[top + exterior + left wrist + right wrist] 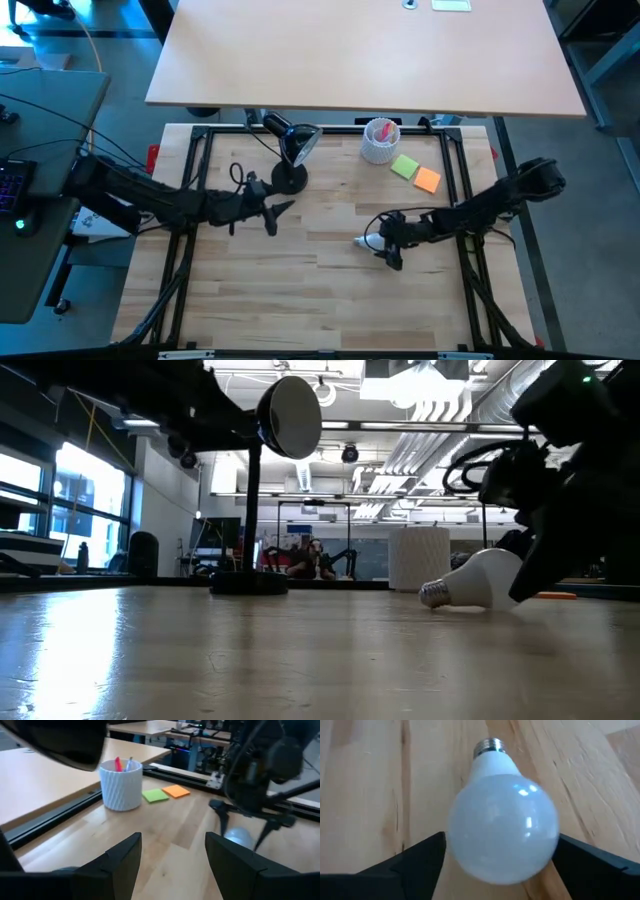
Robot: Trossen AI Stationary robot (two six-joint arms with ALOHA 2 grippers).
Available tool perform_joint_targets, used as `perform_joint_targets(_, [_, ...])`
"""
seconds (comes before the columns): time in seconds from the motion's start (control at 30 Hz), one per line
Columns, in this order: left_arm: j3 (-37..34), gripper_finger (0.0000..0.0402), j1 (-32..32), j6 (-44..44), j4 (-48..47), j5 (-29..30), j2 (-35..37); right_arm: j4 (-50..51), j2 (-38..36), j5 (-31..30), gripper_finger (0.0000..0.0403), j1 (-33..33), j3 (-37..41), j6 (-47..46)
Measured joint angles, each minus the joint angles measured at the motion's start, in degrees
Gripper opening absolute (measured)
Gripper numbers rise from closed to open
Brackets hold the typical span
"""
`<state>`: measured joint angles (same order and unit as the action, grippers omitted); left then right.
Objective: Screw lightbulb
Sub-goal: Remove the lightbulb from the lamp, then return to Home Position
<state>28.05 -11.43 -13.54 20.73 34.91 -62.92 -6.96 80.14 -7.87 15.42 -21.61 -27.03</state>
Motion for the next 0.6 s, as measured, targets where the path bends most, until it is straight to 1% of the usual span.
perform_joint_targets(0.13, [0.0,0.0215,-3.8,-1.4,-2.1,1.5,1.8,8.3,-0.9,4.2,0.036,-2.8,-3.5,-1.4])
perform_joint_targets(0.23, [0.1,0.0215,-7.0,-4.5,-7.8,2.3,6.0,15.8,-3.8,4.9,0.0361,-3.1,-6.0,0.8])
perform_joint_targets(0.33, [2.0,0.0215,-10.5,-7.9,-13.6,5.6,13.0,20.3,-8.7,4.6,0.0362,-3.8,-9.1,3.7])
perform_joint_targets(0.4, [2.5,0.0215,-12.3,-7.4,-15.1,6.9,18.0,23.9,-12.3,4.3,0.0362,-5.0,-10.0,5.1])
perform_joint_targets(0.5, [2.5,0.0215,-13.7,-6.7,-16.5,6.8,24.2,27.9,-19.0,4.0,0.0362,-6.7,-11.1,6.2])
perform_joint_targets(0.6, [2.6,0.0209,-14.4,-8.9,-18.5,6.7,29.1,36.5,-26.8,4.0,0.0362,-6.9,-10.5,7.7])
